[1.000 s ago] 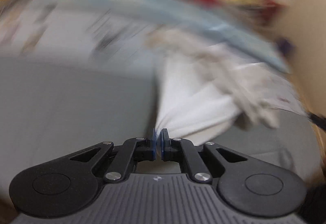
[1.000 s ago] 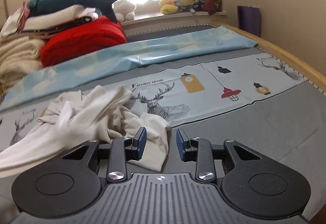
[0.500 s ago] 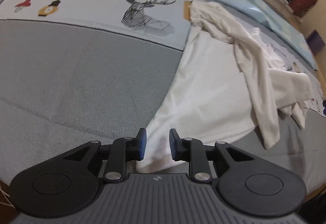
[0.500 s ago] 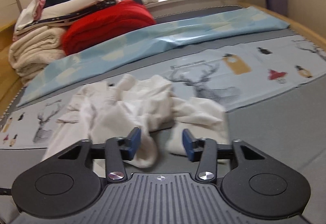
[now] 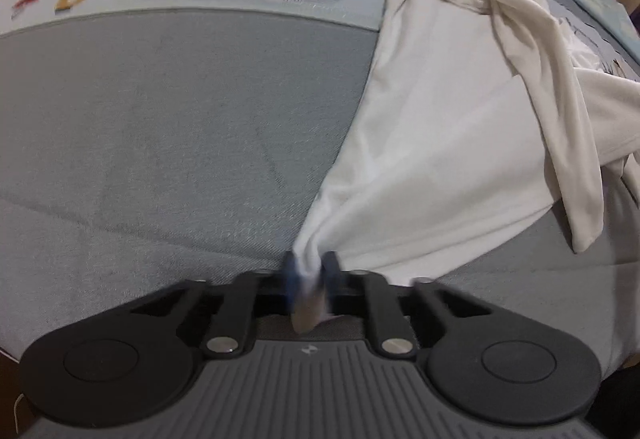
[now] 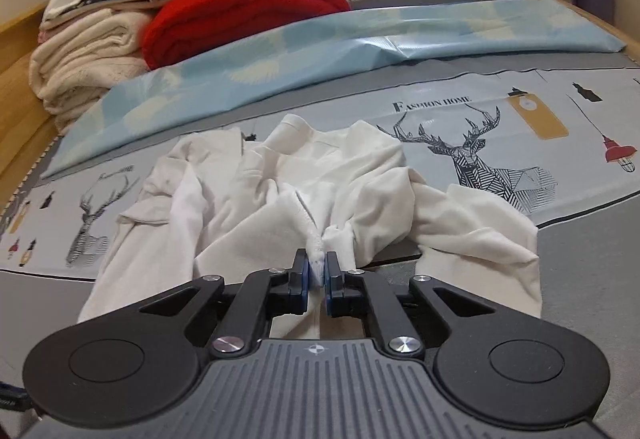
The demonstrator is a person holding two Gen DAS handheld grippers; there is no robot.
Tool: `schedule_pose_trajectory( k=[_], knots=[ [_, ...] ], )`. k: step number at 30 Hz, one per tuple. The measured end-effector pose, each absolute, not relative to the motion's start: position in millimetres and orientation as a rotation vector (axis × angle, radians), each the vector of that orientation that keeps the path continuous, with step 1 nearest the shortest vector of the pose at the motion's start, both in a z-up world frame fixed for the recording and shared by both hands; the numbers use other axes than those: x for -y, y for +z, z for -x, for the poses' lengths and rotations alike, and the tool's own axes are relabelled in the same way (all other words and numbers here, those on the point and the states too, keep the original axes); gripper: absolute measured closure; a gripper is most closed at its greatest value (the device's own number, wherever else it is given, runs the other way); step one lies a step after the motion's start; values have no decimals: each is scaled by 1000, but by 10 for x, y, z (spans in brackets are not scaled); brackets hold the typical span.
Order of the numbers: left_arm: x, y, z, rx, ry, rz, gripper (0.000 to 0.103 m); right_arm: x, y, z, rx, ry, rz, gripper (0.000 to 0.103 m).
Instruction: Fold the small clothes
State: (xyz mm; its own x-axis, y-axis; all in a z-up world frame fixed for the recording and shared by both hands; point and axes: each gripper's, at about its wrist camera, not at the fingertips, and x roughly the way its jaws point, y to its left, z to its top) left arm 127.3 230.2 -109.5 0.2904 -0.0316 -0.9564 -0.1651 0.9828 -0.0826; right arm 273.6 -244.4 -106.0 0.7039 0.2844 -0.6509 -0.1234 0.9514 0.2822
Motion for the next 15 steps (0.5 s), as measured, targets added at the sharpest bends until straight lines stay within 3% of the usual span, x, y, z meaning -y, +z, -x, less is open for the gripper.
schedule_pose_trajectory(
  k=[10, 13, 15],
  knots=[
    [-1684, -581, -902, -1071, -146, 162, 96, 3721, -367, -1984, -574, 105, -381, 97],
    [-1650, -603, -727, -1105, -157, 107, 97, 4045, -405, -1698, -638, 112, -374, 97],
    [-1716, -707, -641, -1167, -129, 72, 98, 4089, -551, -1579, -781, 219, -313, 97]
  ],
)
